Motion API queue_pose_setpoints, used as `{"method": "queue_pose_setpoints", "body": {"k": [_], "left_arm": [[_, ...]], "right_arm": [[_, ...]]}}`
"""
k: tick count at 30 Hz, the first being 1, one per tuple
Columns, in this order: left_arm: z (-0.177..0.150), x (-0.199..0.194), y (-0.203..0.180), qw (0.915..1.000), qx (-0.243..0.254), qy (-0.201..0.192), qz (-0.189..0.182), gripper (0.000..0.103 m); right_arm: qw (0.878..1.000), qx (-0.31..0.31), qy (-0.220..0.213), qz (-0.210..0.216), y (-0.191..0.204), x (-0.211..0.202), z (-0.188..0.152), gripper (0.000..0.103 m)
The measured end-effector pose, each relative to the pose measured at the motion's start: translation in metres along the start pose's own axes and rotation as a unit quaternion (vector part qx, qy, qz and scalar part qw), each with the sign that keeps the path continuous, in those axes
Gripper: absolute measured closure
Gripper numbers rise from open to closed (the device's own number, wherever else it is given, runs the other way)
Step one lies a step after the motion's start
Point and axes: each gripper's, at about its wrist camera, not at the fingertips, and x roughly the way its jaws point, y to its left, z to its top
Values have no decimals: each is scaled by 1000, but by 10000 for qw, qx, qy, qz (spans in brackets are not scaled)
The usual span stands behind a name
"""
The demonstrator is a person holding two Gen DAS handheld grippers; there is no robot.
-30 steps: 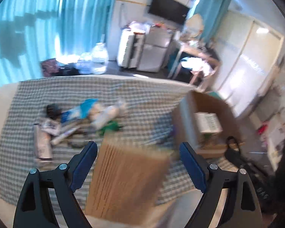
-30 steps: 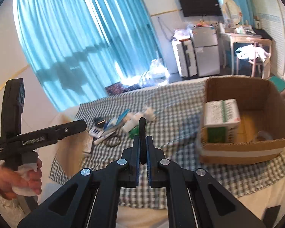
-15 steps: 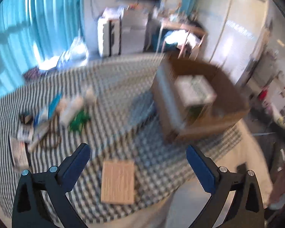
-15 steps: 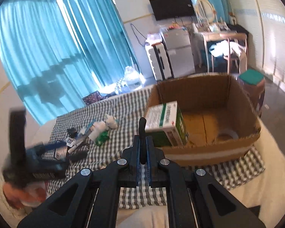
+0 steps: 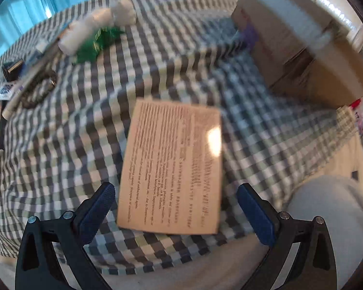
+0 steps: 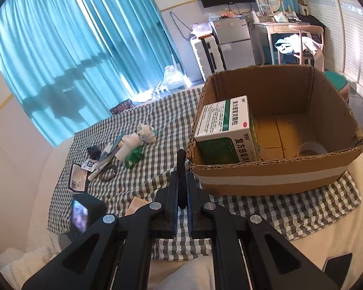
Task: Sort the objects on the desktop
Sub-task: 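Carry the tan paper box over the cardboard box with the left tool, then lower the tan paper box into the cardboard box and open the left tool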
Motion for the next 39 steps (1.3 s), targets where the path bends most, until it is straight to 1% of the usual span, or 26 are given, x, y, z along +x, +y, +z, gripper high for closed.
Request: {"method": "queue_pose_setpoints", "body": {"k": [1, 2, 3, 4, 6, 8, 10, 13, 14, 16, 17, 19, 22, 23, 25, 27, 29, 30, 32, 35, 36, 37, 38, 39], "left_arm": [[-1, 5, 1, 10000, -5, 84, 0, 2], [-4, 8, 2, 10000, -6, 75, -21, 8], [-5, 6, 3, 10000, 16, -3, -8, 27], [-7, 3, 2, 9999, 87, -84, 16, 27], [-8, -5, 1, 9996, 223, -148, -104, 27], [-7, -19, 1, 9991, 197, -367, -81, 27], [-2, -40, 2, 9978, 101, -624, -186, 27], [10, -81, -6, 9941, 201, -1068, -50, 27], [14, -96, -11, 9922, 272, -1219, -68, 27], [24, -130, -23, 9855, 366, -1642, -238, 27], [30, -148, -31, 9812, 438, -1835, -400, 27], [42, -168, -47, 9764, 567, -1984, -636, 27], [76, -188, -68, 9695, 737, -2106, -1017, 27], [85, -190, -77, 9672, 804, -2150, -1087, 27], [106, -194, -99, 9629, 1014, -2246, -1101, 27], [126, -189, -121, 9612, 1122, -2225, -1183, 27], [146, -179, -144, 9593, 1247, -2133, -1364, 27], [154, -171, -152, 9593, 1304, -2102, -1364, 27], [173, -155, -168, 9618, 1359, -1987, -1302, 27], [194, -135, -188, 9636, 1361, -1858, -1355, 26], [199, -129, -195, 9650, 1366, -1815, -1310, 24], [202, -127, -202, 9661, 1373, -1800, -1242, 23], [206, -125, -205, 9675, 1376, -1803, -1118, 20], [212, -125, -208, 9686, 1364, -1824, -992, 7]], "right_arm": [[10000, -2, 35, -16, 0, 3, -1, 97], [10000, -14, 69, -42, 1, 5, -2, 97], [9999, -20, 89, -63, 1, 7, -2, 97], [9999, -17, 109, -70, 2, 8, -3, 97], [9999, -6, 129, -88, 3, 10, -3, 97], [9999, -13, 134, -92, 5, 9, -3, 98], [9999, -32, 110, -92, 7, 7, -4, 97], [10000, -4, 29, -65, 8, -2, -3, 98], [10000, -10, -8, -86, 8, -6, -1, 98], [9999, -30, -112, -118, 7, -16, 4, 98], [9998, -36, -156, -123, 6, -20, 7, 98], [9995, -65, -271, -171, 2, -28, 15, 98], [9984, -90, -466, -293, -8, -39, 34, 98], [9981, -85, -515, -314, -14, -42, 41, 98], [9974, -51, -558, -449, -29, -44, 56, 98], [9967, 10, -554, -598, -43, -41, 66, 98], [9961, 160, -513, -694, -63, -35, 76, 98], [9958, 222, -490, -747, -71, -32, 80, 98], [9945, 275, -446, -905, -89, -25, 86, 98], [9942, 359, -404, -929, -111, -13, 92, 97], [9942, 405, -397, -918, -119, -9, 94, 95], [9933, 489, -378, -974, -126, -5, 95, 86], [9909, 595, -399, -1137, -132, -4, 96, 71], [9882, 725, -399, -1286, -142, -3, 95, 57]]}}
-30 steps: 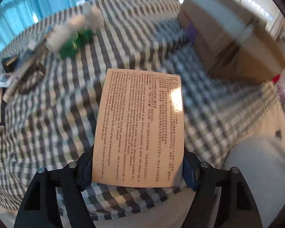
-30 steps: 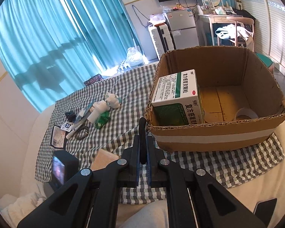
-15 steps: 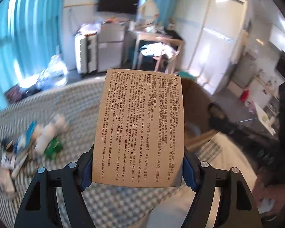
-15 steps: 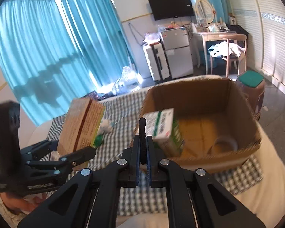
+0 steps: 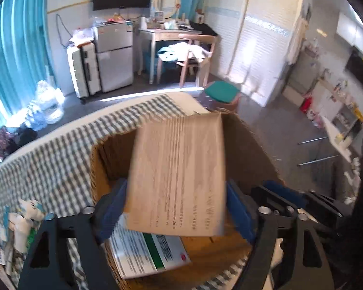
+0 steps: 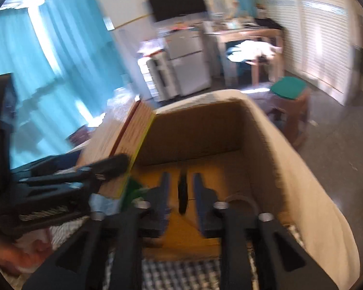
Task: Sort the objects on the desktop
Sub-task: 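Lower the tan paper box into the cardboard box and open the left tool, then return both tools toward the remaining items on the cloth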
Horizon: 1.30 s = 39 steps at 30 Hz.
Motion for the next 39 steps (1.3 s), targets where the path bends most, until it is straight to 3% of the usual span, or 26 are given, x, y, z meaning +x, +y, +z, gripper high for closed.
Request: {"method": "queue_pose_setpoints", "body": {"k": [1, 2, 5, 10, 19, 25, 30, 39], "left_arm": [[2, 1, 0, 10000, 13, 17, 61, 2], [4, 2, 0, 10000, 26, 7, 83, 2], [6, -3, 2, 10000, -28, -40, 70, 2], [-5, -28, 19, 9995, -163, -65, 250, 2], [-46, -112, 70, 9925, -618, -277, 1020, 2], [-90, -178, 103, 9784, -810, -398, 1859, 0], [-134, -231, 135, 9606, -1116, -709, 2443, 0], [-234, -275, 228, 9313, -2160, -704, 2848, 0]], "right_arm": [[10000, 80, 7, 3, -5, 2, 0, 30], [9998, 193, -42, 93, -12, 3, -1, 28], [9985, 411, -177, 308, -23, -2, -5, 28], [9979, 476, -295, 322, -21, -22, -10, 28], [9972, -40, -403, 636, 46, -67, -25, 28], [9940, -387, -345, 966, 104, -95, -54, 28], [9877, -873, -399, 1235, 165, -111, -76, 28], [9748, -1301, -422, 1764, 251, -94, -133, 28]]}}
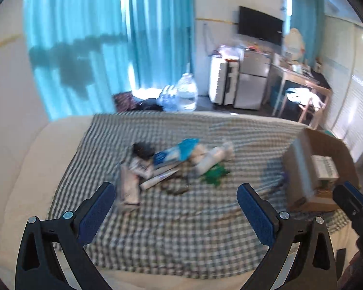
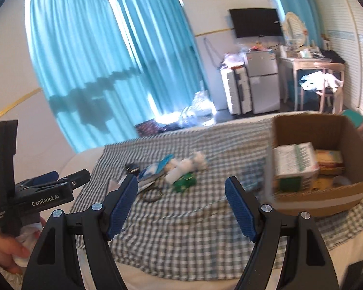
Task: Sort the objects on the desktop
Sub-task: 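Return both tools toward the remaining items on the cloth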
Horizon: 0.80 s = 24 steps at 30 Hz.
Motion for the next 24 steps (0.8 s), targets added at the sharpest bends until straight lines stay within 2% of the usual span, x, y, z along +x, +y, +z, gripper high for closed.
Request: {"method": "queue_pose_setpoints", "body": {"k": [3, 9, 13, 21, 24], "left_arm": [[-22, 17, 39, 9993, -295, 113, 204, 0], [-63, 64, 92, 9918, -954, 746, 399, 0], [-74, 90, 109, 9855, -1278, 1066, 322, 0], [-74, 144, 123, 9808, -1413, 1213, 580, 0], [-72, 164, 127, 9789, -1531, 1235, 551, 0]], "right_arm": [[9997, -143, 218, 22, 17, 22, -15, 28], [9976, -433, 545, 8, 36, 59, -36, 28], [9960, -440, 777, 45, 40, 83, -43, 28], [9928, -475, 1101, -7, 38, 131, -55, 28], [9914, -519, 1195, -70, 36, 150, -50, 28]]}}
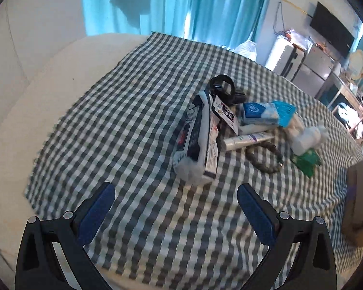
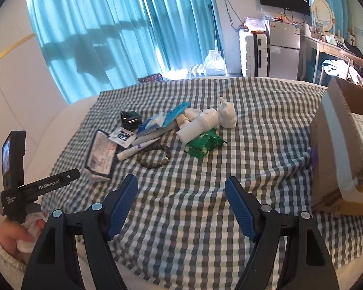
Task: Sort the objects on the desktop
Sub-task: 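Return both tools toward the remaining items on the cloth, then grasp the black-and-white wrapped pack with the left tool while the right tool grasps the green snack bag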
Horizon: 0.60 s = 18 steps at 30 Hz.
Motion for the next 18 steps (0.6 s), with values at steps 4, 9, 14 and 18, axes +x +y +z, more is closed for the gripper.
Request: {"method": "queue_pose_setpoints", "body": {"k": [4, 9, 14, 18], "left_arm": [[8, 18, -6, 9999, 7, -143, -10, 0], [21, 52, -19, 9999, 169, 19, 28, 0], [27, 77, -25, 9995, 316, 92, -5, 5], [26, 98, -26, 9990, 347, 287, -35, 32]], "right_arm": [[9999, -31, 80, -111, -3, 27, 17, 29], [9993, 150, 294, -189, -9, 73, 31, 33], [9947, 562, 856, -114, -26, 124, 31, 56], [9908, 810, 1088, -21, -40, 148, 29, 56]]}}
